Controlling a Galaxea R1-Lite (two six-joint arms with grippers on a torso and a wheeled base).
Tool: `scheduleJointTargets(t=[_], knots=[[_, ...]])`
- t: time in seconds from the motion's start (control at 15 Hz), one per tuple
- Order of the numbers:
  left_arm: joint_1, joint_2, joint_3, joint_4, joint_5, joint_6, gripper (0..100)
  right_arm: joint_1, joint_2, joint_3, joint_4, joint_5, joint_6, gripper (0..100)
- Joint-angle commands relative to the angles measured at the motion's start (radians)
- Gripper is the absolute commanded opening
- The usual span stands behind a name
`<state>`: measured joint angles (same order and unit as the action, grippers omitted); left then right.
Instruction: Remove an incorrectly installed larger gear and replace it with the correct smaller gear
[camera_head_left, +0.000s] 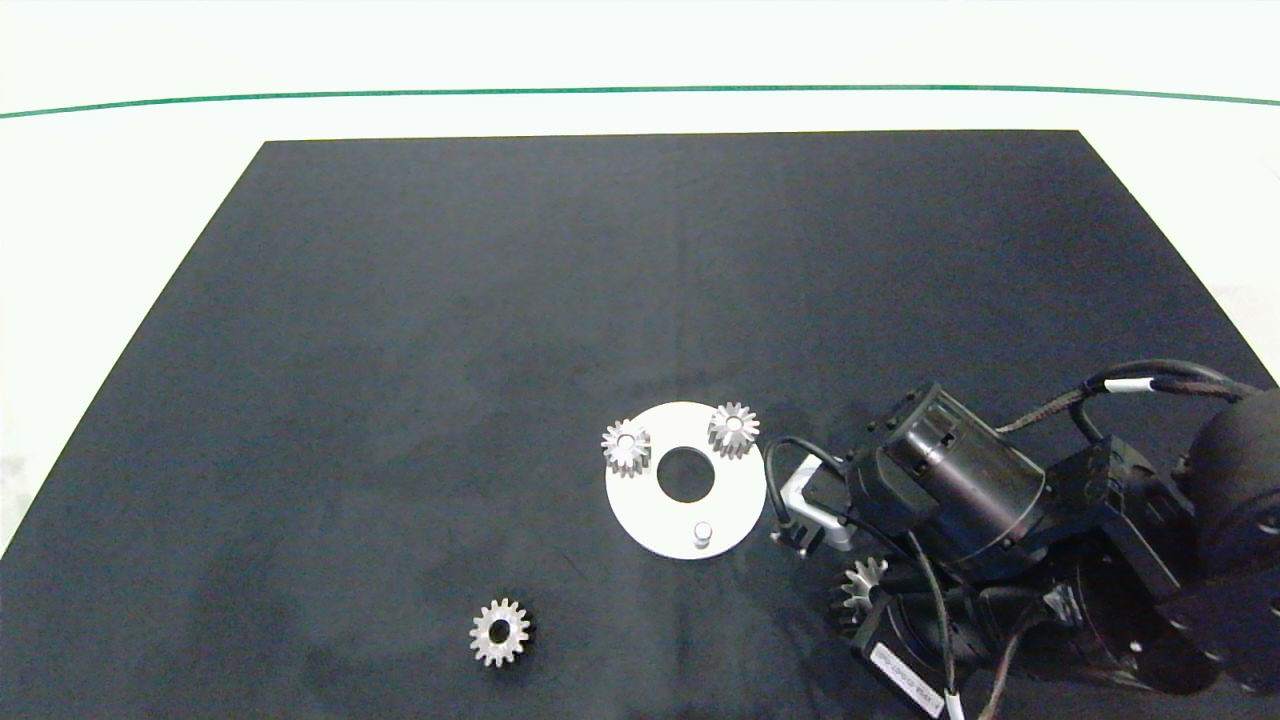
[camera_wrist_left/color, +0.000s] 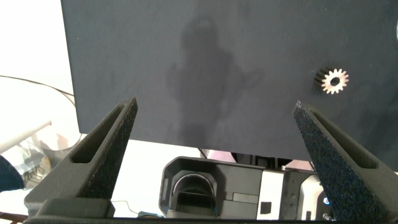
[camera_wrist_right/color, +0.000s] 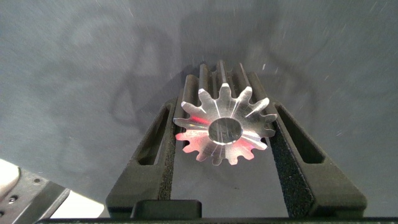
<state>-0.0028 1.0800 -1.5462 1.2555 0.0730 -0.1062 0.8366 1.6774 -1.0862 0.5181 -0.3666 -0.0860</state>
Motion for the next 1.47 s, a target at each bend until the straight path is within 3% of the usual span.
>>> scheduleJointTargets(t=[0.07, 0.33, 1.27, 1.33, 1.47], knots=[[0.000, 0.001, -0.002, 0.007, 0.001, -0.001, 100, -0.008, -0.045, 0.074, -0.032, 0.002, 0.002, 0], [0.000, 0.000, 0.000, 0.007, 0.001, -0.001, 100, -0.011, -0.045, 0.129, -0.112, 0.006, 0.041, 0], [0.000, -0.006, 0.000, 0.008, 0.001, -0.001, 100, -0.025, -0.045, 0.149, -0.125, 0.020, 0.041, 0], [0.000, -0.005, 0.000, 0.008, 0.001, -0.001, 100, -0.025, -0.045, 0.149, -0.128, 0.020, 0.041, 100], [-0.005, -0.003, 0.000, 0.008, 0.001, -0.001, 100, -0.025, -0.047, 0.158, -0.144, 0.017, 0.040, 100]])
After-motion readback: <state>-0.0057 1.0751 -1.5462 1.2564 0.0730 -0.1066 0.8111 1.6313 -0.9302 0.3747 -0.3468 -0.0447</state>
